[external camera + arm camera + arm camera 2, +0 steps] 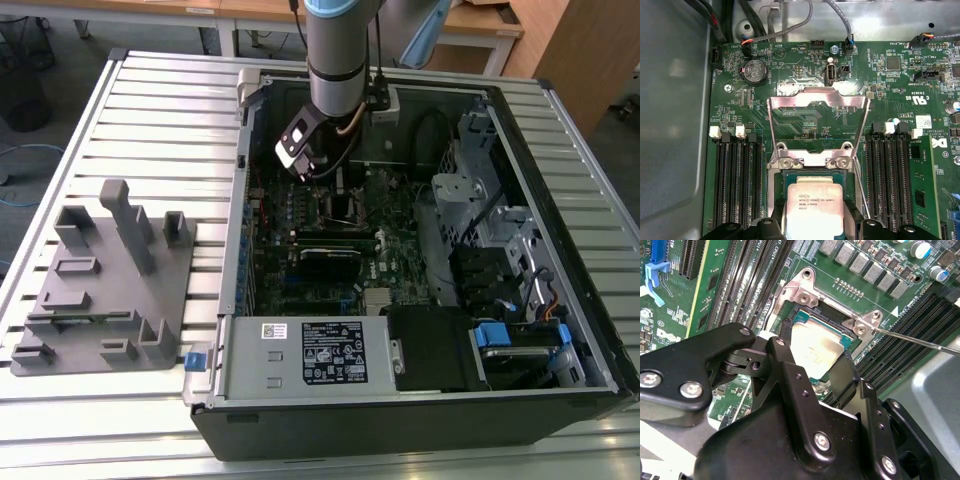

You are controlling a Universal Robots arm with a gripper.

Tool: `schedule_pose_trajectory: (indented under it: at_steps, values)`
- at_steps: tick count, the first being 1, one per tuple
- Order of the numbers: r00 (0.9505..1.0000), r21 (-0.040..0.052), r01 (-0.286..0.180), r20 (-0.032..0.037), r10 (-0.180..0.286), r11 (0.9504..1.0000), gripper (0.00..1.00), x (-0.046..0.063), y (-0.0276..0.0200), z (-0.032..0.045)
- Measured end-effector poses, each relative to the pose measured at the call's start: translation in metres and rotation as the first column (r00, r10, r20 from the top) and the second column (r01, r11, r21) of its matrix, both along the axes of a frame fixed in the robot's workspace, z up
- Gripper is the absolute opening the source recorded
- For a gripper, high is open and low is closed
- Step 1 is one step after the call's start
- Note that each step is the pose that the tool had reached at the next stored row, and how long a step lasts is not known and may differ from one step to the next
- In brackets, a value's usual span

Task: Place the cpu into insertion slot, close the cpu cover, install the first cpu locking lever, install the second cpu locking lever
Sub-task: 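Place the cpu into insertion slot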

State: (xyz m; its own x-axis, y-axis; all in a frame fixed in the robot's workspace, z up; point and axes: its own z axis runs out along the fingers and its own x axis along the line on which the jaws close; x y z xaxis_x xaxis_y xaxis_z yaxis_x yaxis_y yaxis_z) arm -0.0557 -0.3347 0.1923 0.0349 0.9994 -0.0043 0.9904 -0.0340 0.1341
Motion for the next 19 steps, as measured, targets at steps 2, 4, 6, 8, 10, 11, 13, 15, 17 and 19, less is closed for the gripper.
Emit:
schedule_pose_trajectory:
  at_steps: [2,4,6,8,10,11,13,15,17,19]
  values:
    - [1.0000,-0.0003,0.000,-0.0002,0.000,1.0000,0.54,0.0000,0.0000,-0.0008]
    - [1.0000,-0.0006,0.000,-0.0005,0.000,1.0000,0.54,-0.0001,-0.0001,-0.0012]
    - [1.0000,-0.0005,0.000,-0.0004,0.000,1.0000,0.54,-0.0001,-0.0001,-0.0016]
    - [1.0000,-0.0004,0.000,-0.0003,0.000,1.0000,0.54,0.0000,0.0000,-0.0020]
    - [1.0000,-0.0003,0.000,-0.0002,0.000,1.0000,0.54,-0.0001,-0.0001,-0.0021]
    - [1.0000,-0.0002,0.000,-0.0002,0.000,1.0000,0.54,-0.0001,-0.0001,-0.0022]
    - [1.0000,-0.0001,0.000,-0.0001,0.000,1.0000,0.54,-0.0001,0.0000,-0.0022]
    - [1.0000,-0.0001,0.000,-0.0001,0.000,1.0000,0.54,0.0000,0.0000,-0.0023]
    - [1.0000,-0.0001,0.000,-0.0001,0.000,1.0000,0.54,0.0000,0.0000,-0.0023]
    - [1.0000,-0.0001,0.000,0.0000,0.000,1.0000,0.54,0.0000,0.0000,-0.0024]
